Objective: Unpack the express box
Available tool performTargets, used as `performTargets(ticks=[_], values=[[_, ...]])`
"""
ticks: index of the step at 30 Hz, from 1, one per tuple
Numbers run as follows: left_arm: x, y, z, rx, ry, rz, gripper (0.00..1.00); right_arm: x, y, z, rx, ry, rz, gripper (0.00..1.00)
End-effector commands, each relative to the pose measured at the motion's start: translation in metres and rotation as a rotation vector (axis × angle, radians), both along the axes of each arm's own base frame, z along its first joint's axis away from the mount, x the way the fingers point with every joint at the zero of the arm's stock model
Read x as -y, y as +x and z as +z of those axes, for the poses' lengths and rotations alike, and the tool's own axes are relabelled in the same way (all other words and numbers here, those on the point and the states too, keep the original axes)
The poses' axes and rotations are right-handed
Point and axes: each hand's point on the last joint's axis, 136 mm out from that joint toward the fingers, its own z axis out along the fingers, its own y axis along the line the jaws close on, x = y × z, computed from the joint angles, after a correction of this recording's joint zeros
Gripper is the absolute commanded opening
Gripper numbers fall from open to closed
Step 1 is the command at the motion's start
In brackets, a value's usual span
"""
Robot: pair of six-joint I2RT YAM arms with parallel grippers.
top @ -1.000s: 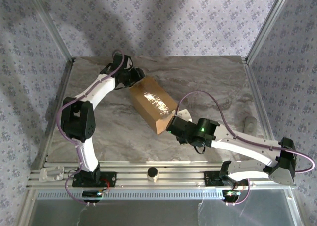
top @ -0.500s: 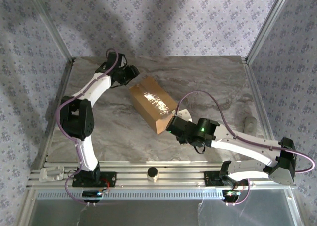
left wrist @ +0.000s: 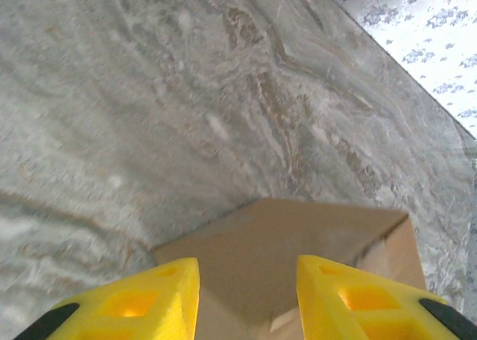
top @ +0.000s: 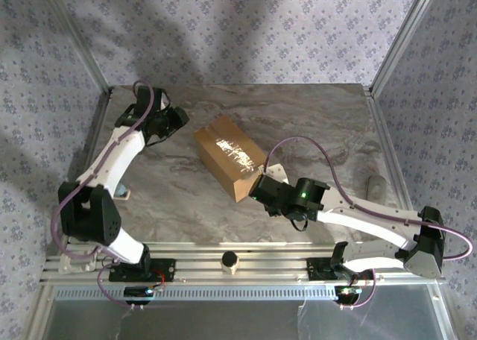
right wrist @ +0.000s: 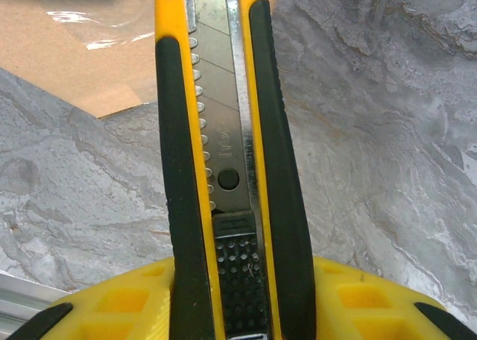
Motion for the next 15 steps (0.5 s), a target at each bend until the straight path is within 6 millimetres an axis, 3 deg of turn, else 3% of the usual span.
performTargets(ticks=[1,4,8,15], values=[[-0.003,-0.043,-0.023,-0.096,0.030,-0.034,0.38,-0.005,0.007,0.011,0.042,0.029,-0.025,0.00],[0.006,-0.075,-0.035,-0.130,0.046,-0.092,0.38,-0.005,0.007,0.011,0.039,0.028,-0.024,0.00],[0.032,-0.110,-0.046,-0.162,0.070,-0.217,0.38,-0.006,0.007,0.011,0.038,0.030,-0.027,0.00],[0.104,-0.130,-0.053,-0.099,0.018,-0.355,0.36,-0.011,0.007,0.009,0.030,0.017,-0.015,0.00]])
